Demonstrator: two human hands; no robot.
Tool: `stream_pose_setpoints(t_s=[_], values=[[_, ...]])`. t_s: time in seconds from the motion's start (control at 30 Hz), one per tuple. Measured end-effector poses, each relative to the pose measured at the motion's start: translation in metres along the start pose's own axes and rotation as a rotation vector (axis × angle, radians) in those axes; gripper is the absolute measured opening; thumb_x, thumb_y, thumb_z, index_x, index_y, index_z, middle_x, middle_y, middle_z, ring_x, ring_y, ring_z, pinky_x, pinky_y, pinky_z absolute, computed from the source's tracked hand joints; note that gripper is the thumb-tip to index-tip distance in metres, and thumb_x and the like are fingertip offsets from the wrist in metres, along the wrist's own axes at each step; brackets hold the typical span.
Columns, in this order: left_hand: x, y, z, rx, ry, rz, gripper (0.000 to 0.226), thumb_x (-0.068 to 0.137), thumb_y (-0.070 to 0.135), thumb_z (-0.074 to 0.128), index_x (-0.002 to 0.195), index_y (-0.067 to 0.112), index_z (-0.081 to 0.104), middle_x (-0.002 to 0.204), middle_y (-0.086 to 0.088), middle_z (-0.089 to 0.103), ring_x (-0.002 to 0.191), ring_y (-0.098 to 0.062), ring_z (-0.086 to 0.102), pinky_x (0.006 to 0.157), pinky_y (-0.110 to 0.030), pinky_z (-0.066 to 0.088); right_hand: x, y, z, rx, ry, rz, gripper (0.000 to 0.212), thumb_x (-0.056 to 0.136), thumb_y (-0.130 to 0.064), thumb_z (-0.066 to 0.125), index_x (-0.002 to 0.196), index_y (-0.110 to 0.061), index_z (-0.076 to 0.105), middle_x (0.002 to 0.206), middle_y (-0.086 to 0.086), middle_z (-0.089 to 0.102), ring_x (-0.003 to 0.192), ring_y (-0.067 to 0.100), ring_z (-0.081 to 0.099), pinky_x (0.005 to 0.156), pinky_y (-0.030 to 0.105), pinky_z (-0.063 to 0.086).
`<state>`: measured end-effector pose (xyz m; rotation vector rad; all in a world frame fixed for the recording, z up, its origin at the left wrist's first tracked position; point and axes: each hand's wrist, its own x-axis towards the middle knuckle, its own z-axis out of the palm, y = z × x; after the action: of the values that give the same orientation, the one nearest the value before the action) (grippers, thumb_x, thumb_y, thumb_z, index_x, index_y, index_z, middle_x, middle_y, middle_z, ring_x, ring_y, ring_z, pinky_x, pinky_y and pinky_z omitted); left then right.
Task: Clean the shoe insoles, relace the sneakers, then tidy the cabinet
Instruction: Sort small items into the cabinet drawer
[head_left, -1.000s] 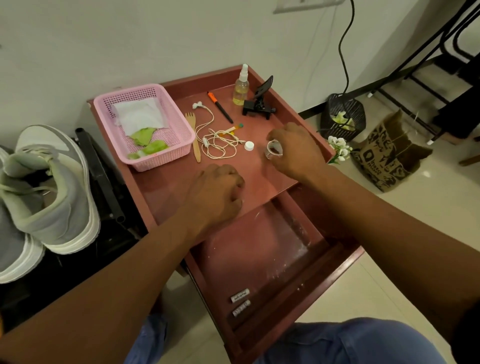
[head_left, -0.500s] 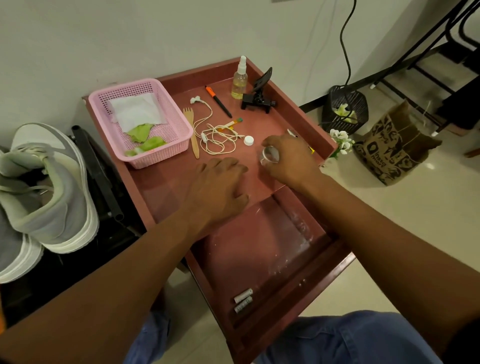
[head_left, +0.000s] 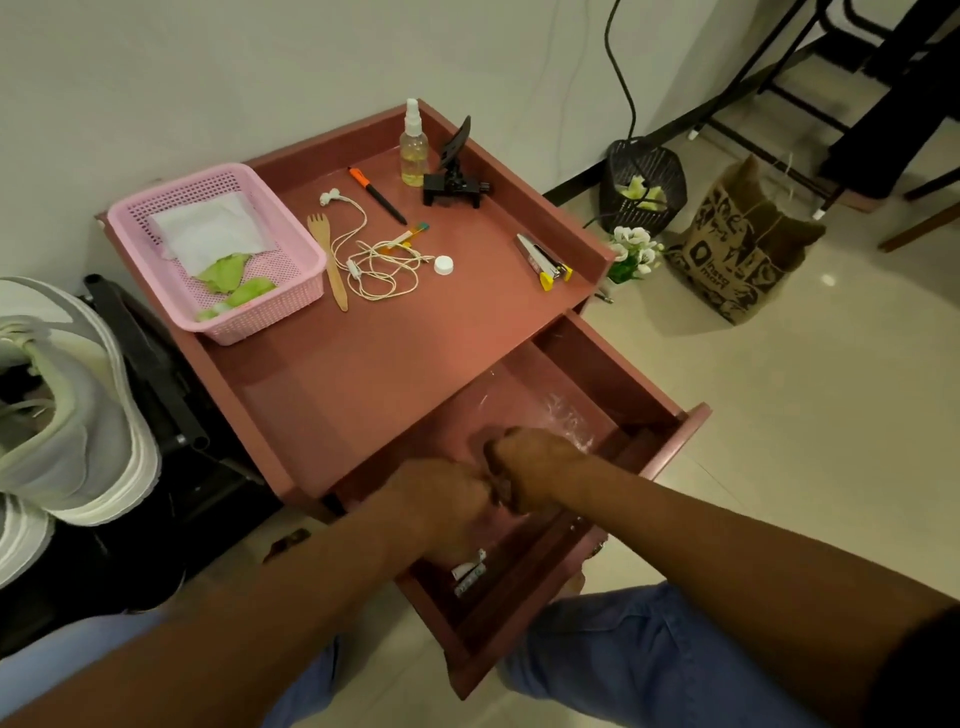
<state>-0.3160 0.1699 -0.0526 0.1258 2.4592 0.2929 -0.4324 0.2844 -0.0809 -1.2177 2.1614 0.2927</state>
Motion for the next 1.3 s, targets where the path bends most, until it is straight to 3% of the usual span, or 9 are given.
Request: stream_pose_setpoints(t_s=[0.13,0.33,0.43,0.53,0.63,0.73,0.87,1.03,1.3], values=[[0.027,0.001,0.045,0.117,-0.167,-0.038,0.077,0.088,0.051,0.070,0.149,0.014,0.042,0.152,-0.014,0.039,0.139,-0.034,0.040,0.112,-0.046,0.042,0.014,0.001,0.023,-0.002,-0.046,-0.019,0.065,0.093,-0.027,0.072,0.149,-0.011,0.043,0.145,0.016,0.048,0.129,0.032,0.054,0.103,0.038,0.048],[0.045,0.000,0.063,0.200,-0.178,-0.107,0.092,0.094,0.049,0.065,0.161,0.007,0.017,0.168,-0.022,0.008,0.149,-0.043,0.021,0.118,-0.052,0.029,0.031,0.002,0.037,-0.096,-0.118,-0.028,0.075,0.099,-0.027,0.063,0.160,-0.011,0.024,0.159,0.020,0.035,0.142,0.034,0.041,0.113,0.040,0.041],[0.046,0.001,0.061,0.158,-0.201,-0.117,0.091,0.095,0.049,0.064,0.161,0.009,0.016,0.169,-0.021,0.004,0.151,-0.043,0.018,0.120,-0.053,0.026,0.024,0.003,0.029,-0.076,-0.182,-0.002,0.097,0.091,-0.032,0.074,0.164,-0.018,0.012,0.167,0.017,0.020,0.150,0.035,0.030,0.117,0.042,0.037],[0.040,0.004,0.040,0.133,-0.148,-0.066,0.077,0.096,0.052,0.061,0.156,0.013,0.031,0.162,-0.017,0.026,0.145,-0.037,0.030,0.117,-0.048,0.030,0.014,0.011,-0.007,-0.004,-0.188,0.006,0.073,0.090,-0.032,0.075,0.152,-0.016,0.041,0.149,0.006,0.045,0.128,0.027,0.053,0.096,0.037,0.053],[0.031,0.008,0.000,0.031,-0.034,0.046,0.050,0.097,0.048,0.057,0.140,0.023,0.054,0.142,-0.007,0.057,0.130,-0.031,0.054,0.109,-0.041,0.045,0.004,0.026,-0.050,0.089,0.023,0.017,0.032,0.091,-0.039,0.069,0.115,-0.018,0.069,0.116,0.002,0.066,0.095,0.023,0.062,0.081,0.038,0.057],[0.023,0.008,-0.048,-0.050,0.232,0.061,0.040,0.093,0.050,0.048,0.123,0.028,0.063,0.121,0.000,0.069,0.113,-0.025,0.065,0.093,-0.041,0.054,0.002,0.048,-0.077,0.235,0.464,0.146,0.019,0.089,-0.041,0.065,0.084,-0.022,0.064,0.086,-0.002,0.066,0.079,0.022,0.061,0.069,0.036,0.053],[0.031,-0.020,-0.090,-0.064,0.652,-0.017,0.043,0.089,0.048,0.048,0.123,0.027,0.063,0.124,-0.001,0.064,0.114,-0.029,0.059,0.093,-0.042,0.049,0.028,0.071,-0.093,0.284,0.921,0.234,0.018,0.086,-0.032,0.063,0.101,-0.021,0.065,0.100,0.003,0.063,0.091,0.025,0.057,0.071,0.035,0.048],[0.052,-0.054,-0.102,0.008,0.566,-0.277,0.065,0.087,0.053,0.066,0.144,0.029,0.047,0.151,-0.002,0.043,0.135,-0.032,0.042,0.105,-0.047,0.042,0.066,0.075,-0.098,0.215,0.991,0.273,0.038,0.094,-0.027,0.061,0.130,-0.015,0.061,0.121,0.012,0.059,0.108,0.030,0.055,0.087,0.043,0.053],[0.062,-0.068,-0.096,0.021,0.532,-0.282,0.068,0.082,0.060,0.066,0.140,0.030,0.050,0.145,-0.002,0.048,0.128,-0.032,0.049,0.101,-0.047,0.049,0.083,0.086,-0.097,0.165,1.044,0.408,0.038,0.088,-0.007,0.061,0.125,-0.016,0.061,0.110,0.015,0.064,0.102,0.036,0.056,0.091,0.048,0.047]])
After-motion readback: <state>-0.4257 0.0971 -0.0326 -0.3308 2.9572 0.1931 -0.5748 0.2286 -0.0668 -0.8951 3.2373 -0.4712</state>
